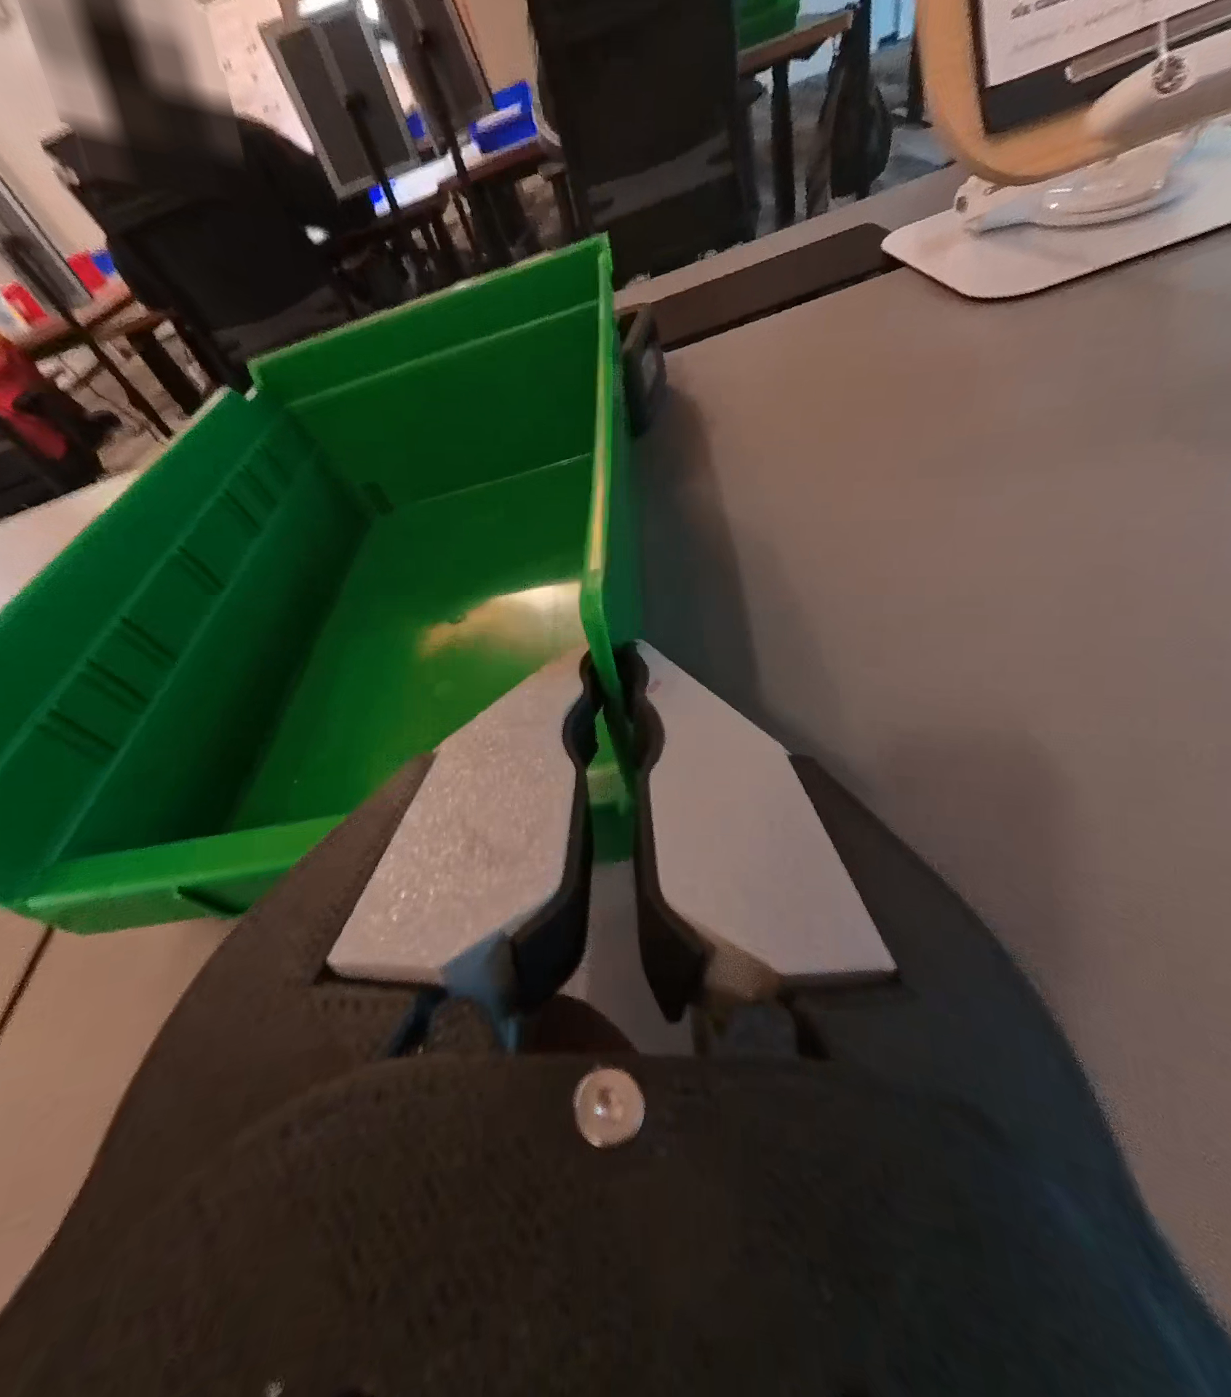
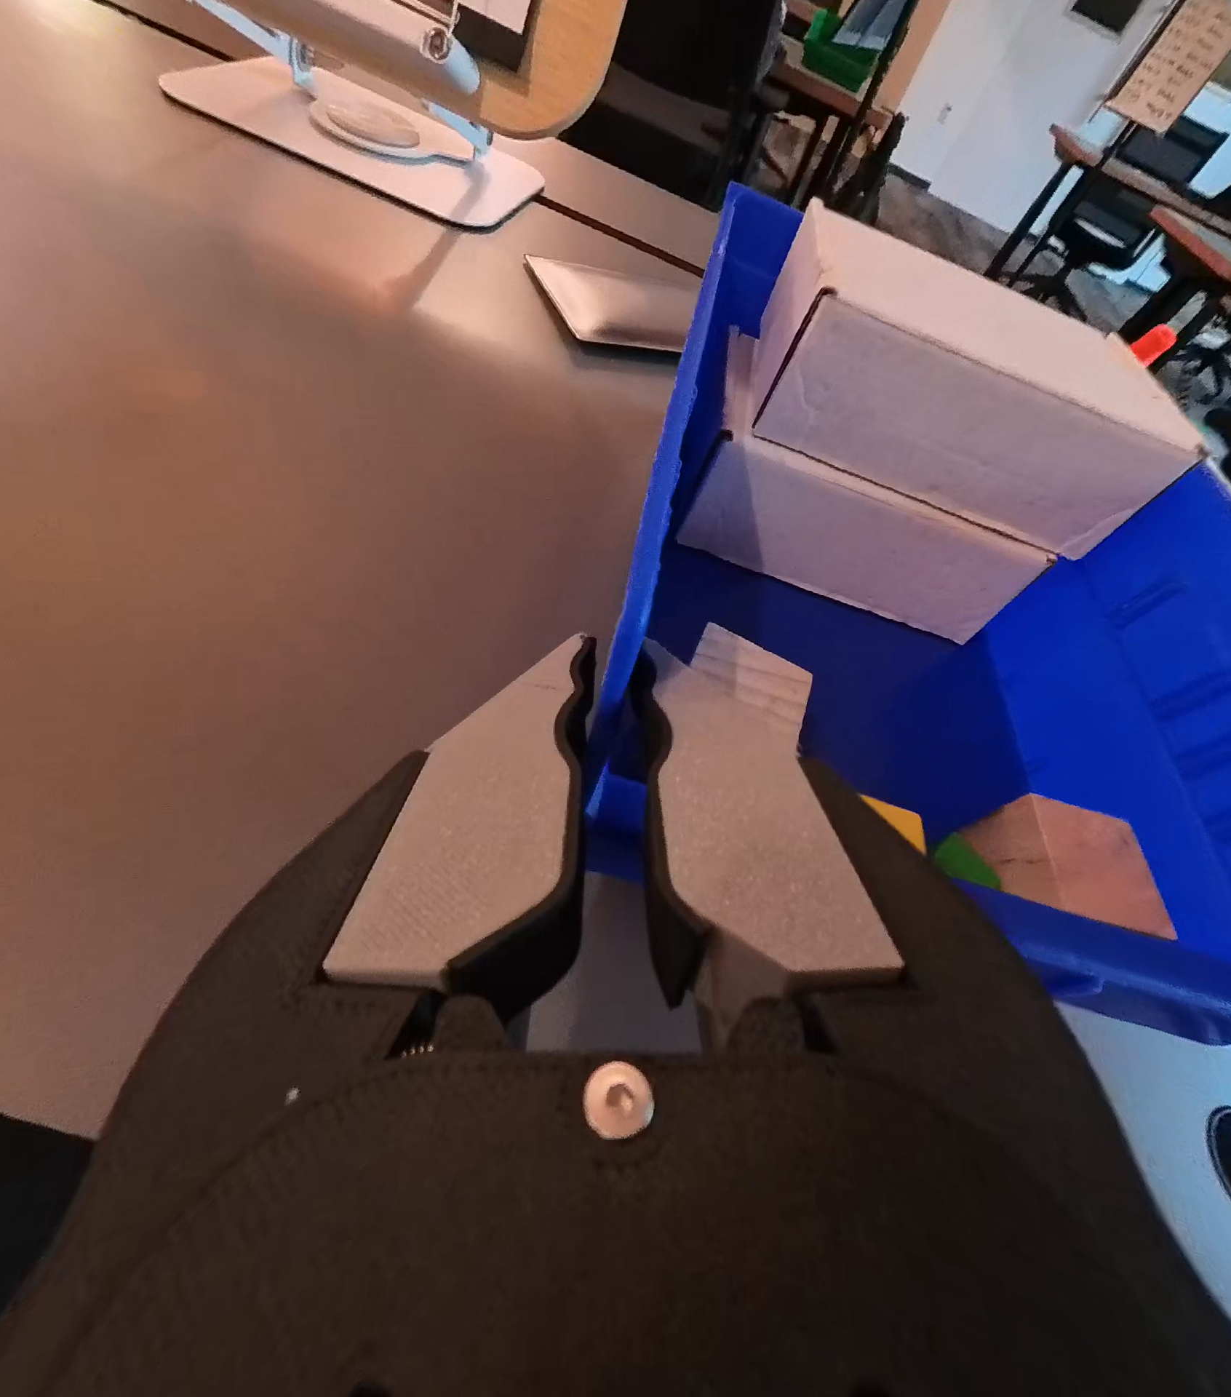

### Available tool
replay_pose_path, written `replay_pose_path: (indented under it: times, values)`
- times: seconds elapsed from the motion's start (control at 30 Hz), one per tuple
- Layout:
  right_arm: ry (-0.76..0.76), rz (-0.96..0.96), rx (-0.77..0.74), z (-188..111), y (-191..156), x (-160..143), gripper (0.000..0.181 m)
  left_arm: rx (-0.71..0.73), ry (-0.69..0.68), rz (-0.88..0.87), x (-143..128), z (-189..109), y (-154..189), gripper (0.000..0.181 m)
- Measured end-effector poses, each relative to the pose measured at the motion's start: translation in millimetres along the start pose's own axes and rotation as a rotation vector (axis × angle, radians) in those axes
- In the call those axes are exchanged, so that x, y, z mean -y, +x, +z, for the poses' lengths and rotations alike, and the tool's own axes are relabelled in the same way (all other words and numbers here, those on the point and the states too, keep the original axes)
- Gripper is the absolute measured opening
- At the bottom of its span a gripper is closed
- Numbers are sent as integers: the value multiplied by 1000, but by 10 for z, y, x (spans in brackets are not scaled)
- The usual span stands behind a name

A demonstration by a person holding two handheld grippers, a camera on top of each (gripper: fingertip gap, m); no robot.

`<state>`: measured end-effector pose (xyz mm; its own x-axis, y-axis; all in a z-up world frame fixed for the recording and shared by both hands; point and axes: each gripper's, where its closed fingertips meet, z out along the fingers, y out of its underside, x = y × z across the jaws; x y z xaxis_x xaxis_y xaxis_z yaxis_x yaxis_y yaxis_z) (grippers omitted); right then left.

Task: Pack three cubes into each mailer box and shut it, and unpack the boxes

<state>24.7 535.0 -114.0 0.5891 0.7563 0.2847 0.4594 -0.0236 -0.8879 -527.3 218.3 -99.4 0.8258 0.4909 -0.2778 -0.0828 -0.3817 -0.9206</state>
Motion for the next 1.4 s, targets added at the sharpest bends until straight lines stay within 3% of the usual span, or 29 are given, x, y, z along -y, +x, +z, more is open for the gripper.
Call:
replay_pose_path:
  times: [0.23, 0.53, 0.87, 1.03, 1.13, 1.23, 1.3, 1.4]
  values:
    - [-35, 75, 72, -39, -206, 27, 8, 74, 158, 53, 406, -229, -120, 2]
    - [-61, -66, 209, -63, -1205, 313, 14, 59, 364, 1, 1053, -795, -258, 3]
    - [-57, -186, 383, 197, -2777, 912, 20, 107, 547, 10, 1495, -1411, -373, 3]
    - [-3, -217, 563, 263, -3935, 1332, 24, 106, 586, -27, 1538, -1491, -418, 2]
    - [48, -190, 734, 272, -4820, 1646, 45, 102, 592, -31, 1542, -1519, -417, 2]
    - [58, -176, 829, 246, -5473, 1940, 42, 112, 607, -28, 1544, -1561, -439, 2]
    - [109, -132, 819, 154, -5595, 2186, 52, 127, 612, -21, 1534, -1605, -480, 2]
    - [227, -85, 855, -107, -5459, 2429, 62, 145, 615, -8, 1516, -1680, -552, 2]
